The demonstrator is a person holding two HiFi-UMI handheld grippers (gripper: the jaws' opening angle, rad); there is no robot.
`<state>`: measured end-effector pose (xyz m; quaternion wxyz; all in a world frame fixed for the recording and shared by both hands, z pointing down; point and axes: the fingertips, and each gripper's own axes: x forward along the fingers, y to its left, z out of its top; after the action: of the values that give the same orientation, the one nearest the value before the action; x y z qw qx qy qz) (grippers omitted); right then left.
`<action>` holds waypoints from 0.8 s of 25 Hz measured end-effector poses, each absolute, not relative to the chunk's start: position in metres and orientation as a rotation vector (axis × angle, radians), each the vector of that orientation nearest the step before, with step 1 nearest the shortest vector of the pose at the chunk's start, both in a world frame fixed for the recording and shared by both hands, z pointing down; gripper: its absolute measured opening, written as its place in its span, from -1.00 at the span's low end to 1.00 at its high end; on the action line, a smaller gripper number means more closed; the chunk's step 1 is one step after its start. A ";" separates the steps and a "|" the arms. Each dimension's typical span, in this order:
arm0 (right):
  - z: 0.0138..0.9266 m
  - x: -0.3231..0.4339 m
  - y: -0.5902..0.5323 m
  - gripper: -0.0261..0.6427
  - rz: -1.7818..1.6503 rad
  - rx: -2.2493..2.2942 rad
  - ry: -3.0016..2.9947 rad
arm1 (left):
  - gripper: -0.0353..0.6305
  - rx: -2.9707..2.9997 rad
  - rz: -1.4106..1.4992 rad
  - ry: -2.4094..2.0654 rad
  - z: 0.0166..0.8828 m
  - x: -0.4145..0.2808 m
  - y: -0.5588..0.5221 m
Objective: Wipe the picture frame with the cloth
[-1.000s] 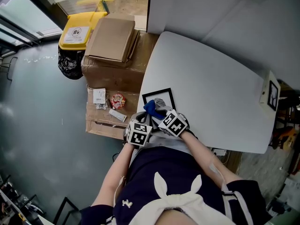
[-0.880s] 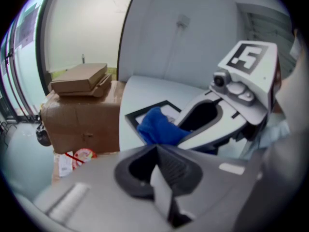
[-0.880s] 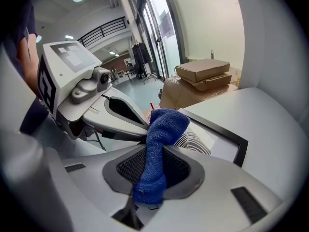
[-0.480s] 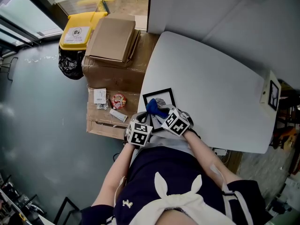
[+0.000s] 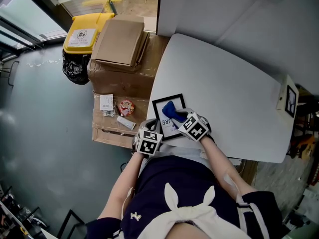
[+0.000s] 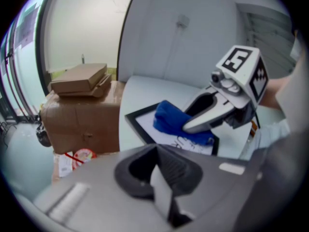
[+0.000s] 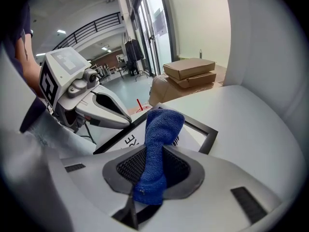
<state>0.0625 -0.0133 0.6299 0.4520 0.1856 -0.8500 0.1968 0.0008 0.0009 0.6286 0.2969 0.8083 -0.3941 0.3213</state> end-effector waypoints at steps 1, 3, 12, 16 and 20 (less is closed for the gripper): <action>0.630 0.065 -0.014 -0.67 0.495 0.467 -2.098 | -0.88 2.149 0.854 -1.048 0.629 0.000 0.001; 0.630 0.069 -0.017 -0.67 0.510 0.484 -2.097 | -0.88 2.149 0.856 -1.049 0.629 0.000 0.000; 0.626 0.081 -0.024 -0.67 0.535 0.536 -2.091 | -0.88 2.149 0.860 -1.045 0.629 0.000 0.000; 0.627 0.084 -0.024 -0.67 0.561 0.550 -2.097 | -0.88 2.152 0.860 -1.047 0.629 0.000 0.001; 0.626 0.088 -0.027 -0.67 0.616 0.570 -2.107 | -0.88 2.156 0.860 -1.047 0.628 0.000 0.000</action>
<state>0.0875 -0.0268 0.6262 0.4232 0.2277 -0.8417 0.2462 -0.0001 0.0004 0.6285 0.2935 0.8094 -0.3930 0.3229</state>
